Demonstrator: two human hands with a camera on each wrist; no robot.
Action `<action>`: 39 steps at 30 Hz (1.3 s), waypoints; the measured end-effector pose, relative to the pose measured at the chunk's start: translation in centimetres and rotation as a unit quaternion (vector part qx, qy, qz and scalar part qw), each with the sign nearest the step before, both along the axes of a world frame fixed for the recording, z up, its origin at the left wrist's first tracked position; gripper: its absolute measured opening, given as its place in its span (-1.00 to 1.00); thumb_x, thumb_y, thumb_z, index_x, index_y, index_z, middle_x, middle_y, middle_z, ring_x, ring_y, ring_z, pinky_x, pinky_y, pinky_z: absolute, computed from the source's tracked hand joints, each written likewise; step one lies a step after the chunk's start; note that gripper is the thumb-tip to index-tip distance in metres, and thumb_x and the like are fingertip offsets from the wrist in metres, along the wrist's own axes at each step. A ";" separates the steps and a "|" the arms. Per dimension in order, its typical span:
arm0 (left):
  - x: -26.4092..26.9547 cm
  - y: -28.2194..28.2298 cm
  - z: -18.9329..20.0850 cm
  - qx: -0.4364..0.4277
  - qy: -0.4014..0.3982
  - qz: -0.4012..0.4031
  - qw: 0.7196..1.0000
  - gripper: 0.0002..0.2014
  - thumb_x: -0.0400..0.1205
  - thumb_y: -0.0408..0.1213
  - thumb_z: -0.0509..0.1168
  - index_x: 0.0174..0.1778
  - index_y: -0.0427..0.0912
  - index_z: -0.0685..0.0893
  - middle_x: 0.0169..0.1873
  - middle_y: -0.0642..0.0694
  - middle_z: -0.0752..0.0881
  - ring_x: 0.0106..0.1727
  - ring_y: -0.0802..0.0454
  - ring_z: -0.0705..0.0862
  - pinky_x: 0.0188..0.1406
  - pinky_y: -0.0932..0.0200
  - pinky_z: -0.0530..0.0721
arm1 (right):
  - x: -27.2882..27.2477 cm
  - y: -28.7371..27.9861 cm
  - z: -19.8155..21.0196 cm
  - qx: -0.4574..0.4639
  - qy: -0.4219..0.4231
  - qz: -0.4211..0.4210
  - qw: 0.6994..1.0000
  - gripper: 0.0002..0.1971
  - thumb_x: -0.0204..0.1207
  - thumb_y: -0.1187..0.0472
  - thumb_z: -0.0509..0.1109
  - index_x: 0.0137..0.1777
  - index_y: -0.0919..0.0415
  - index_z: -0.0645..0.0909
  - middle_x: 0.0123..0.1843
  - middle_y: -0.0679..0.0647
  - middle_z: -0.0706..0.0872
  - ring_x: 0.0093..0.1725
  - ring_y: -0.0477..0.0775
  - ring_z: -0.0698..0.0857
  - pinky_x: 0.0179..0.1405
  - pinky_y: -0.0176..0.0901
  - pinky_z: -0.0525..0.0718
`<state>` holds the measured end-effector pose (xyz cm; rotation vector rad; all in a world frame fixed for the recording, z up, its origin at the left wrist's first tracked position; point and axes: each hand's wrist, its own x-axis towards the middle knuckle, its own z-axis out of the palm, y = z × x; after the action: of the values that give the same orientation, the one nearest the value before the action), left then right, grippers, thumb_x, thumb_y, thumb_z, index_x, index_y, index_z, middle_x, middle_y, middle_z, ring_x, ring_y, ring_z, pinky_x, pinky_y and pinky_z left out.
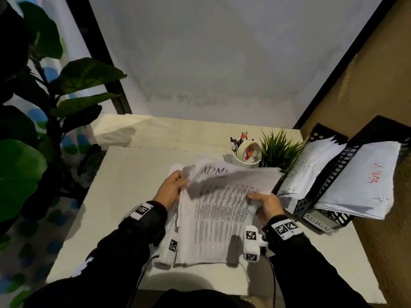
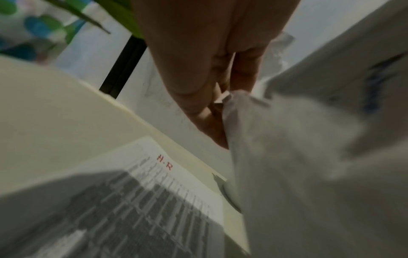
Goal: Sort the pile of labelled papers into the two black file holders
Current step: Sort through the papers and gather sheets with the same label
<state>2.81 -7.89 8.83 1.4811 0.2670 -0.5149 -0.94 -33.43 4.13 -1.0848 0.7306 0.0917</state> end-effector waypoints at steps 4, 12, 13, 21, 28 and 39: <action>-1.7 -1.5 0.4 -0.031 -0.030 -0.012 0.999 -0.38 0.28 0.17 0.52 0.14 -0.10 0.58 0.02 0.03 0.75 0.02 0.06 0.75 -0.16 0.20 0.77 | 0.5 -0.3 1.3 -0.053 -0.020 -0.061 0.997 -0.52 0.26 0.65 0.39 0.19 0.38 0.57 0.13 0.34 0.73 0.08 0.32 0.70 0.05 0.17 0.69; -3.1 -3.6 2.0 0.034 -0.195 0.036 0.980 -0.75 0.46 -0.60 0.41 -0.29 -0.14 0.59 -0.36 0.06 0.71 -0.41 0.39 0.69 -0.48 0.46 0.63 | -2.0 -0.2 7.5 -0.082 -0.156 -0.032 0.984 -0.67 0.21 0.59 0.45 -0.08 0.24 0.68 -0.08 0.23 0.73 0.03 0.32 0.69 0.12 0.33 0.64; -3.5 -3.7 1.8 0.041 -0.198 0.022 0.979 -0.75 0.46 -0.57 0.42 -0.26 -0.11 0.59 -0.34 0.09 0.71 -0.40 0.42 0.68 -0.46 0.50 0.61 | -2.5 0.0 7.5 -0.130 -0.153 -0.008 0.980 -0.66 0.23 0.58 0.47 -0.13 0.14 0.68 -0.09 0.18 0.73 0.03 0.27 0.70 0.13 0.27 0.65; -4.7 -4.8 -1.7 0.120 -0.121 0.098 0.980 -0.80 0.49 -0.42 0.44 -0.26 0.01 0.64 -0.22 -0.12 0.76 -0.12 -0.19 0.76 -0.14 0.05 0.75 | -4.7 2.4 4.4 -0.168 -0.056 0.041 0.983 -0.76 0.44 0.61 0.33 -0.19 0.26 0.65 -0.42 -0.15 0.77 -0.36 -0.27 0.71 -0.24 -0.49 0.68; -5.6 -5.6 -1.7 0.143 -0.074 -0.017 0.987 -0.92 0.56 -0.20 0.40 -0.12 -0.11 0.68 -0.20 -0.14 0.79 -0.16 -0.07 0.76 -0.33 0.27 0.61 | -6.5 1.0 5.4 -0.112 -0.040 0.026 0.993 -0.85 0.46 0.48 0.36 -0.11 0.26 0.69 -0.20 0.07 0.83 -0.07 0.09 0.77 0.13 0.00 0.70; -4.1 -11.4 12.0 0.171 -0.297 -0.181 0.922 -0.43 0.46 0.02 0.24 -0.41 -0.57 0.51 -0.54 -0.22 0.43 -0.49 0.00 0.38 -0.39 0.11 0.34 | -7.8 -13.9 13.8 -0.459 -0.108 -0.324 0.820 -0.79 0.47 0.22 0.42 0.10 0.14 0.69 0.20 0.25 0.64 0.14 0.15 0.67 0.14 -0.07 0.67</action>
<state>-1.29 -19.32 20.84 1.9682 -0.4255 -0.2919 -8.77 -47.36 17.98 -1.6465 0.9219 -1.0601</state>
